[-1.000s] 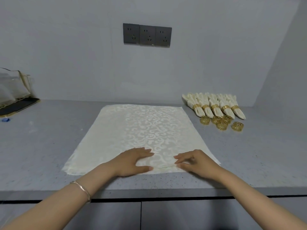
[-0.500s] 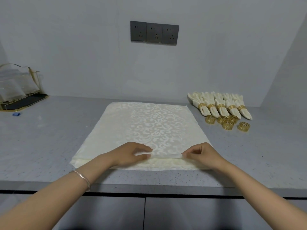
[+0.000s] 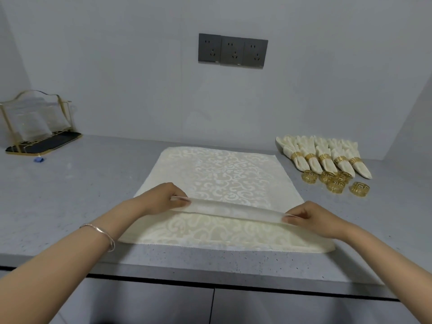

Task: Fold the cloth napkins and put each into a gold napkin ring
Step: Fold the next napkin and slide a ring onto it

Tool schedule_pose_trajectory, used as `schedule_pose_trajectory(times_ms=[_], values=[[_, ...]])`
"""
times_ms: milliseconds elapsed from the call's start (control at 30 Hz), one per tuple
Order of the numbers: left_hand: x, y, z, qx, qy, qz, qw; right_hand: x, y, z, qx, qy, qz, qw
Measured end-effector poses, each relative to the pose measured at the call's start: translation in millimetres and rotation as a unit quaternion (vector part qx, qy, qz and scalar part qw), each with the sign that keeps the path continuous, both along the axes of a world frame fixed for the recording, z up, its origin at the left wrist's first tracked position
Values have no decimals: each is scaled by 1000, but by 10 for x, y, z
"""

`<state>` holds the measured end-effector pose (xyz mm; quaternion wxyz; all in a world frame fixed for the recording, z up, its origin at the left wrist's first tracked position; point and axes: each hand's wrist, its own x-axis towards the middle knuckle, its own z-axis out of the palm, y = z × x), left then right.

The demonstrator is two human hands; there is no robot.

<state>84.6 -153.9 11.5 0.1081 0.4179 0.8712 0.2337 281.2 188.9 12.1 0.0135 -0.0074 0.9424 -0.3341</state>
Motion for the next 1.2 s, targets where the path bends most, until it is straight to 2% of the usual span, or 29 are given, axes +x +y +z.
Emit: schedule_pose_trajectory(times_ms=[67,133,233,300,367,433,533,633,767,867,1000,1200], values=[[-13,24,124,-30,-49,-14,998,14,56,159,-3,-69,19,997],[-47,53,249,-123,-104,-9,987,16,124,313,0,-159,40,987],[-52,75,448,-280,-209,-9,937,12,205,508,-33,-308,97,946],[-117,107,535,-297,-254,-31,920,-51,270,610,-46,-355,133,924],[-210,150,570,-276,-257,-45,925,-163,326,645,-56,-335,120,933],[-379,192,531,-231,-228,-29,945,-329,401,605,-46,-282,71,956],[-716,262,402,-141,-107,21,984,-657,525,501,51,-171,1,984],[-1057,347,244,-48,-33,71,996,-1067,637,373,103,-88,-31,990],[-1405,532,41,-38,64,150,986,-1557,823,175,139,-31,-73,987],[-1571,699,-65,-23,105,202,974,-1873,955,5,145,-5,-120,982],[-1746,836,-153,5,120,257,959,-2154,1048,-180,142,11,-178,974],[-1935,926,-278,8,125,283,951,-2358,1101,-310,148,9,-214,965]])
